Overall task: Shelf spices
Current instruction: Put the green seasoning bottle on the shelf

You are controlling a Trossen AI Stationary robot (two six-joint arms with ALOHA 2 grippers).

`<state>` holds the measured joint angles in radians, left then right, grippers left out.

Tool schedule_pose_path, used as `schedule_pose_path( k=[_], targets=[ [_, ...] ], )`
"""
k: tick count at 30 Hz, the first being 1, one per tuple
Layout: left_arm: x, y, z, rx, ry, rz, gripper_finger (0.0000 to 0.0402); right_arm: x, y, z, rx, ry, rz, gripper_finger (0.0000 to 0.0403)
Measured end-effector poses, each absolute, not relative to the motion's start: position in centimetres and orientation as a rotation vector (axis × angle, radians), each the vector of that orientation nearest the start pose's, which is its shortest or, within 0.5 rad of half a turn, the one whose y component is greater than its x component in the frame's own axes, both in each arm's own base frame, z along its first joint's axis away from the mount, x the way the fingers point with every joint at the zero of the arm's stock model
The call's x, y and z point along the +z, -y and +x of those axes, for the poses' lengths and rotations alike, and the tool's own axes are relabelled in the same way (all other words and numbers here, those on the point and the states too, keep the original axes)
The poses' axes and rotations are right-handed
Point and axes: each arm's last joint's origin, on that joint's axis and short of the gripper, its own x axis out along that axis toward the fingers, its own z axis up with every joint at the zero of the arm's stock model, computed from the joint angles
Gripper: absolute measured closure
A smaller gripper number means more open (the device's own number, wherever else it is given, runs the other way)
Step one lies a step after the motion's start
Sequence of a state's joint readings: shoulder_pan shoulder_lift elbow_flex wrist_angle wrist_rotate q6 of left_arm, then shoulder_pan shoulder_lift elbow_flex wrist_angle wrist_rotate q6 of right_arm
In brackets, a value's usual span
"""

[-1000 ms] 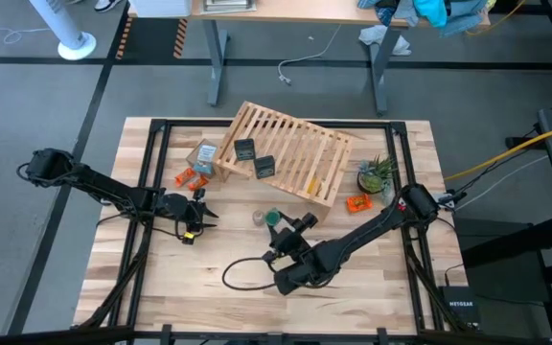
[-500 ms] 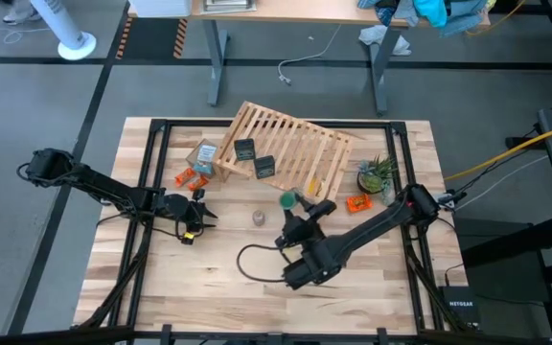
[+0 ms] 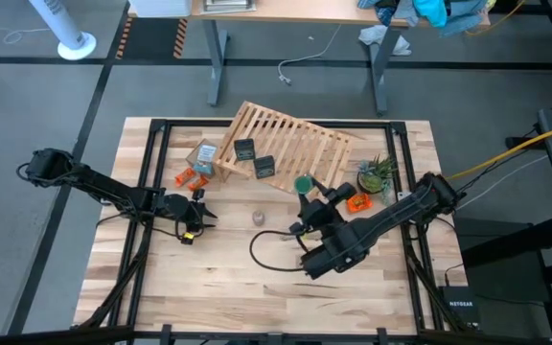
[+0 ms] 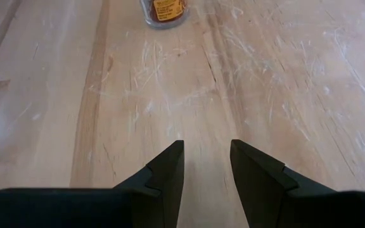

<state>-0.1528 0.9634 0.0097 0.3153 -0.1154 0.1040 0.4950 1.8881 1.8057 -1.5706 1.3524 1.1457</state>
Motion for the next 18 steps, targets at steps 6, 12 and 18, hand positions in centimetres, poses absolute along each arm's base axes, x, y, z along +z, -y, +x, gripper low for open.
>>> schedule_pose_path(
  k=[6, 12, 18],
  targets=[
    [9.8, 1.8, 13.6, -0.069, -0.631, 0.186, 0.0279, 33.2, -13.1, 31.2, -1.008, -0.493, -0.335, 0.0200],
    [9.7, 1.8, 13.6, -0.069, -0.632, 0.186, 0.0279, 34.4, -11.3, 30.7, -1.027, -0.536, -0.284, 0.0200],
    [9.8, 1.8, 13.6, -0.069, -0.632, 0.186, 0.0279, 35.2, -10.3, 30.8, -1.029, -0.540, -0.264, 0.0200]
  ],
)
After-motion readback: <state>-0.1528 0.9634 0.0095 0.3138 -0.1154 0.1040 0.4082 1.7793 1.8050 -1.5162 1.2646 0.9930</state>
